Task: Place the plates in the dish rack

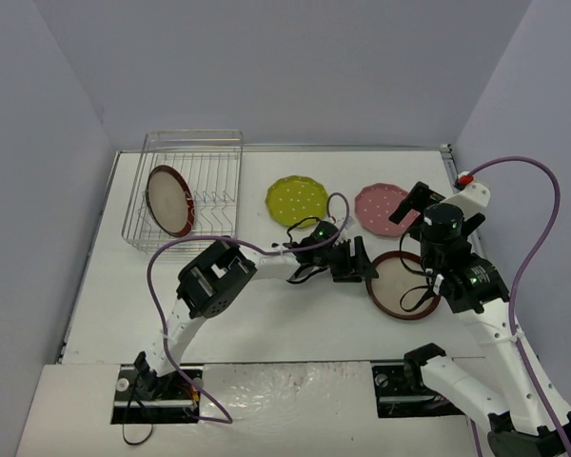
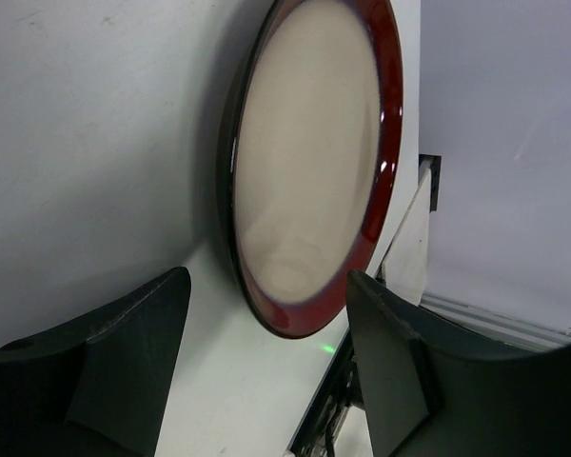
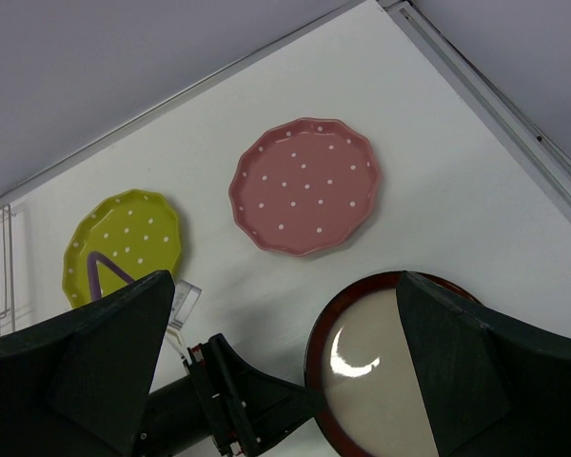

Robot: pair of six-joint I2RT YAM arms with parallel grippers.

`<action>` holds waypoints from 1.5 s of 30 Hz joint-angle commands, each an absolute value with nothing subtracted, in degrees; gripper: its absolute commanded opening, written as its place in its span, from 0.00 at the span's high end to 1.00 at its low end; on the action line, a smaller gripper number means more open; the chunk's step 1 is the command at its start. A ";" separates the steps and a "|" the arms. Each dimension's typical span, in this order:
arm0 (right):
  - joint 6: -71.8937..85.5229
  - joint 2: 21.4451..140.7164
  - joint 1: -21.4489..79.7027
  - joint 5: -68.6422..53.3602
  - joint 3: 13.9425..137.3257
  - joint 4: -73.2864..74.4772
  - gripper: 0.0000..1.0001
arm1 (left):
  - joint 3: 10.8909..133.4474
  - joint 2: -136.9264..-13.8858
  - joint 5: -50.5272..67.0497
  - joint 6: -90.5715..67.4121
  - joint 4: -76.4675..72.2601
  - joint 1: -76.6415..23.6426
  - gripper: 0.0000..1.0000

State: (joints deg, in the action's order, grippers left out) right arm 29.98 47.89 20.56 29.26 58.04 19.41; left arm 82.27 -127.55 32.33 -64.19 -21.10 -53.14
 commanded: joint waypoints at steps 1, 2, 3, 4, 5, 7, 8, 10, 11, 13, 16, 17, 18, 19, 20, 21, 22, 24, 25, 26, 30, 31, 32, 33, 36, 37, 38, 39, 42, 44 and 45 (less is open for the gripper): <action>30.15 47.46 20.13 31.12 59.33 17.49 0.00 | 86.87 -127.10 34.42 -66.84 -28.25 -54.29 0.38; 30.15 47.38 20.17 31.07 59.33 17.49 0.00 | 87.08 -127.37 34.41 -67.08 -28.38 -54.47 0.38; 30.15 47.29 20.21 31.03 59.33 17.49 0.00 | 87.27 -127.60 34.37 -67.31 -28.47 -54.66 0.38; 30.15 47.17 20.21 31.03 59.33 17.49 0.00 | 87.39 -127.85 34.33 -67.44 -28.44 -54.74 0.38; 30.15 47.04 20.21 31.03 59.33 17.49 0.00 | 87.52 -128.10 34.29 -67.56 -28.40 -54.83 0.38; 30.06 46.83 20.21 31.03 59.33 17.47 0.00 | 87.78 -128.49 34.35 -67.71 -28.18 -55.25 0.38; 30.06 46.78 20.21 31.03 59.33 17.43 0.00 | 87.96 -128.71 34.30 -67.80 -27.87 -55.38 0.38; 30.09 46.70 20.21 31.03 59.33 17.49 0.00 | 88.30 -129.05 34.05 -67.71 -27.11 -55.63 0.38; 30.15 46.57 20.21 31.03 59.33 17.49 0.00 | 88.44 -129.11 33.90 -67.56 -26.58 -55.81 0.38; 30.15 46.44 20.21 31.03 59.28 17.49 0.00 | 88.85 -129.21 33.65 -67.11 -25.47 -55.91 0.38; 30.15 46.24 20.21 30.94 59.24 17.49 0.00 | 89.44 -129.29 33.16 -66.16 -23.32 -56.14 0.39; 30.19 46.19 20.21 30.94 59.24 17.45 0.00 | 89.74 -129.29 32.90 -65.71 -22.32 -56.28 0.40; 30.23 46.15 20.21 30.94 59.24 17.41 0.00 | 90.05 -129.29 32.64 -65.27 -21.31 -56.41 0.40; 30.23 46.07 20.21 30.97 59.24 17.40 0.00 | 90.23 -129.36 32.46 -64.93 -20.42 -56.46 0.41; 30.23 45.99 20.21 31.01 59.24 17.40 0.00 | 90.40 -129.44 32.30 -64.60 -19.56 -56.50 0.42; 30.23 45.92 20.21 31.02 59.24 17.40 0.00 | 90.57 -129.46 32.13 -64.30 -18.92 -56.56 0.43; 30.25 45.87 20.21 31.03 59.23 17.40 0.00 | 90.74 -129.48 31.97 -64.04 -18.36 -56.59 0.44; 30.32 45.74 20.21 30.98 59.15 17.40 0.00 | 91.11 -129.64 31.72 -63.62 -17.33 -56.61 0.46; 30.32 45.70 20.23 30.92 59.14 17.40 0.00 | 91.27 -129.76 31.58 -63.41 -16.86 -56.70 0.47; 30.32 45.70 20.28 30.88 59.09 17.40 0.00 | 91.41 -129.85 31.39 -63.27 -16.53 -56.75 0.49; 30.32 45.60 20.21 30.76 59.05 17.40 0.00 | 91.86 -130.43 31.14 -63.13 -15.94 -56.97 0.57; 30.32 45.56 20.21 30.76 59.01 17.40 0.00 | 91.90 -130.64 31.00 -63.21 -15.80 -57.00 0.60; 30.32 45.53 20.21 30.76 58.98 17.40 0.00 | 91.93 -130.86 30.86 -63.28 -15.65 -57.04 0.63; 30.32 45.40 20.21 30.76 58.93 17.40 0.00 | 91.93 -131.00 30.77 -63.24 -15.65 -57.04 0.64; 30.36 45.07 20.27 30.76 58.76 17.40 0.00 | 91.81 -131.29 30.43 -63.28 -15.47 -57.08 0.69; 30.41 44.91 20.22 30.76 58.71 17.40 0.00 | 91.76 -131.40 30.32 -63.28 -15.46 -57.13 0.70; 30.45 44.87 20.22 30.76 58.71 17.40 0.00 | 91.71 -131.44 30.15 -63.19 -15.25 -57.13 0.72; 30.50 44.83 20.21 30.76 58.71 17.40 0.00 | 91.67 -131.48 29.98 -63.11 -15.04 -57.13 0.74; 30.50 44.84 20.30 30.76 58.64 17.33 0.00 | 91.74 -131.64 29.44 -62.86 -14.49 -57.13 0.80; 30.57 44.89 20.30 30.56 58.56 17.38 0.00 | 91.82 -131.66 29.02 -62.51 -13.94 -57.20 0.85; 30.59 44.91 20.28 30.47 58.51 17.38 0.00 | 91.90 -131.63 28.82 -62.28 -13.60 -57.22 0.89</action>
State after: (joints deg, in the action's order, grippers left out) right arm 29.98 44.94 20.56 29.23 58.04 20.03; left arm 89.35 -132.46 30.34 -63.52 -14.51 -56.28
